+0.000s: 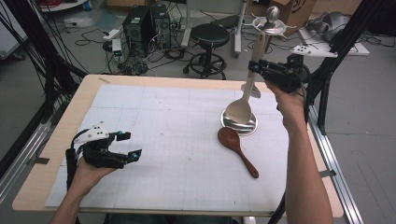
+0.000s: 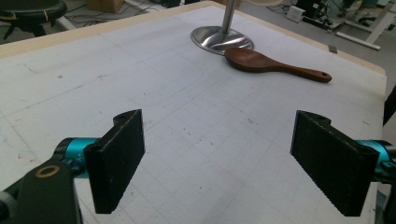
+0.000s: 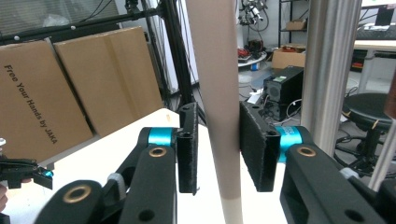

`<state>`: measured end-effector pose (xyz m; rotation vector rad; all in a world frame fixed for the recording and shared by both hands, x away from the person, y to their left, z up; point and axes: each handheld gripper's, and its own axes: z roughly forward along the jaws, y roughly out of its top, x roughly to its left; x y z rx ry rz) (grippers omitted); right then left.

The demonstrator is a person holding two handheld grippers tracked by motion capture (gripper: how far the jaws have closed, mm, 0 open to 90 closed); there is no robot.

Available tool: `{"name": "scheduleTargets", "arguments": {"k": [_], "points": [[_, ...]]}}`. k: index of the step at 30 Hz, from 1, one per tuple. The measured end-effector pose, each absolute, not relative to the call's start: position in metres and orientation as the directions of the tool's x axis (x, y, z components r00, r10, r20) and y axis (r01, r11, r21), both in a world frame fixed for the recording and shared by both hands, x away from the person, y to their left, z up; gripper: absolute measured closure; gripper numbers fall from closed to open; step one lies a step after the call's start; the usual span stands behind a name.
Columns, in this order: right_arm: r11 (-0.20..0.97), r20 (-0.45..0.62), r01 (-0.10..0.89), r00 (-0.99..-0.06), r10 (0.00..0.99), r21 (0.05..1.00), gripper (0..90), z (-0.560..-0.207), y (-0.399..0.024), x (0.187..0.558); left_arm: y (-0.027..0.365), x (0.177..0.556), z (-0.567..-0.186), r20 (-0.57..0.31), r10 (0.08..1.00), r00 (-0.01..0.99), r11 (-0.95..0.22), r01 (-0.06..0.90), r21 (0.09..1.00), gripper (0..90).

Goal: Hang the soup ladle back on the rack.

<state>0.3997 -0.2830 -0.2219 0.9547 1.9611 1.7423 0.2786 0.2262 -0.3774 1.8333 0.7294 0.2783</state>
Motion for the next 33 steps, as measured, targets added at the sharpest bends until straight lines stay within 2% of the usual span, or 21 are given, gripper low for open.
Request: {"name": "scheduleTargets", "arguments": {"k": [8,20,33], "points": [[0.032,0.164,0.260,-0.698,0.697,0.965,58.3,-0.226,-0.285,0.396,0.226,0.279,-0.377,-0.151,0.603,0.784,-0.220,0.345,0.913,18.3],[0.055,0.146,0.253,-0.708,0.691,0.966,55.3,-0.223,-0.290,0.389,0.227,0.280,-0.377,-0.154,0.600,0.785,-0.218,0.346,0.913,18.1],[0.079,0.120,0.233,-0.730,0.673,0.969,75.9,-0.205,-0.297,0.383,0.228,0.280,-0.377,-0.150,0.606,0.781,-0.217,0.344,0.914,18.0]]}}
